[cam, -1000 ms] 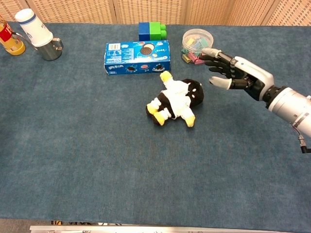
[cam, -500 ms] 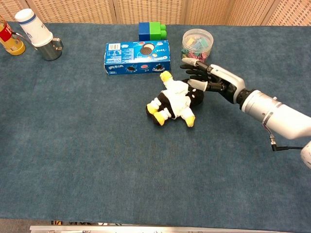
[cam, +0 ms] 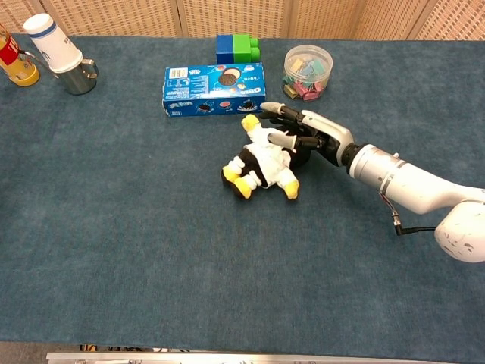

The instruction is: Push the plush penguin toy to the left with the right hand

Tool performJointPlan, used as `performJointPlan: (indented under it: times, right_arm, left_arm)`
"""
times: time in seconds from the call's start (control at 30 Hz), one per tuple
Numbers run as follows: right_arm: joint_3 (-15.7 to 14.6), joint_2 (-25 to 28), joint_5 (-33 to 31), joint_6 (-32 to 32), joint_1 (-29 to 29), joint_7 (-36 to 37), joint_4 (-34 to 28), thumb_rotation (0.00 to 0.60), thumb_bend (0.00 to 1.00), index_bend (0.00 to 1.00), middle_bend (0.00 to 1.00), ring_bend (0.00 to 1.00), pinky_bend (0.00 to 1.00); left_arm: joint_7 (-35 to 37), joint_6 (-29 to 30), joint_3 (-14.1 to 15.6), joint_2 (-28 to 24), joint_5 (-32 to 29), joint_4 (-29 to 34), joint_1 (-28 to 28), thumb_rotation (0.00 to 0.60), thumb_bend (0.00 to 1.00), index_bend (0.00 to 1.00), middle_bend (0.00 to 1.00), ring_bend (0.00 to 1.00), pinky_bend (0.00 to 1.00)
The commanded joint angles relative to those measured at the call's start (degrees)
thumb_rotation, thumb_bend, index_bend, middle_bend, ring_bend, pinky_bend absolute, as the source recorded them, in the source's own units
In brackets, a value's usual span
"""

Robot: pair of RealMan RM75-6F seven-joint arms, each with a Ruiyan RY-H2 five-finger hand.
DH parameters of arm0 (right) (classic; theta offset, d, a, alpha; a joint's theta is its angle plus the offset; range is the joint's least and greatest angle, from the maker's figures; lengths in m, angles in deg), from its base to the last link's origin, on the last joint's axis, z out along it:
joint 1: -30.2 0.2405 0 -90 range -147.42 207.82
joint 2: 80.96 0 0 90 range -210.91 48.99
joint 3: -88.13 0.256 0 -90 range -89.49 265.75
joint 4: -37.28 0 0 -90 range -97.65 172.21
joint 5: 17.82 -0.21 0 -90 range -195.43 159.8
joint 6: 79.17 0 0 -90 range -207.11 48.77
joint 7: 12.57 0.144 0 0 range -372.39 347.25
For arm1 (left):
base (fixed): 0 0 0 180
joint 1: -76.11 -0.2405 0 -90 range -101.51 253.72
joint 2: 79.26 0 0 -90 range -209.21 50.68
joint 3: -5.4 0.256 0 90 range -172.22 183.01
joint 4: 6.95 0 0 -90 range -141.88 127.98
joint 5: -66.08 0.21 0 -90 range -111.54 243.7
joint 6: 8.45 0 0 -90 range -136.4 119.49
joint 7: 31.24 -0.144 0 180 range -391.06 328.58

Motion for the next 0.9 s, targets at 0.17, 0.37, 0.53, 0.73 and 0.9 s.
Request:
performJointPlan:
  times: [0.17,0.37,0.53,0.73,0.9]
  right_arm:
    - [-1.78,1.20,0.78,-3.26,-1.36,-1.30,-1.74,0.311,0.00,0.02,0.08,0.00,0.00]
    - [-1.18,1.31,-0.03,-2.58,-0.36,-1.97,-1.80,0.313,0.00,0.02,0.08,0.00,0.00]
    - [-0.67,0.56,-0.51,-1.53,0.87,-1.91,-0.80,0.312,0.00,0.02,0.08,0.00,0.00]
    - [-2.07,0.75,-0.09,-2.20,0.26,-2.05,-1.39,0.312,0.00,0.02,0.07,0.00,0.00]
    - [-2.95,1.69,0.21,-3.67,-0.66,-2.43,-3.08,0.312,0.00,0.02,0.08,0.00,0.00]
  left_arm:
    - [0.61,-0.32,0.15,0.04,-0.08,-0.23,-0.06,0.600,0.34,0.26,0.27,0.22,0.14]
    - [0.90,-0.24,0.08,0.17,-0.02,-0.52,-0.09,0.600,0.34,0.26,0.27,0.22,0.14]
    - [0.91,-0.10,-0.02,0.12,-0.26,-0.40,-0.25,0.600,0.34,0.26,0.27,0.22,0.14]
    - [0.90,0.00,0.08,0.17,-0.18,-0.46,-0.41,0.600,0.34,0.26,0.27,0.22,0.14]
    - [0.95,-0.26,0.12,0.17,0.06,-0.43,-0.23,0.600,0.34,0.26,0.27,0.22,0.14]
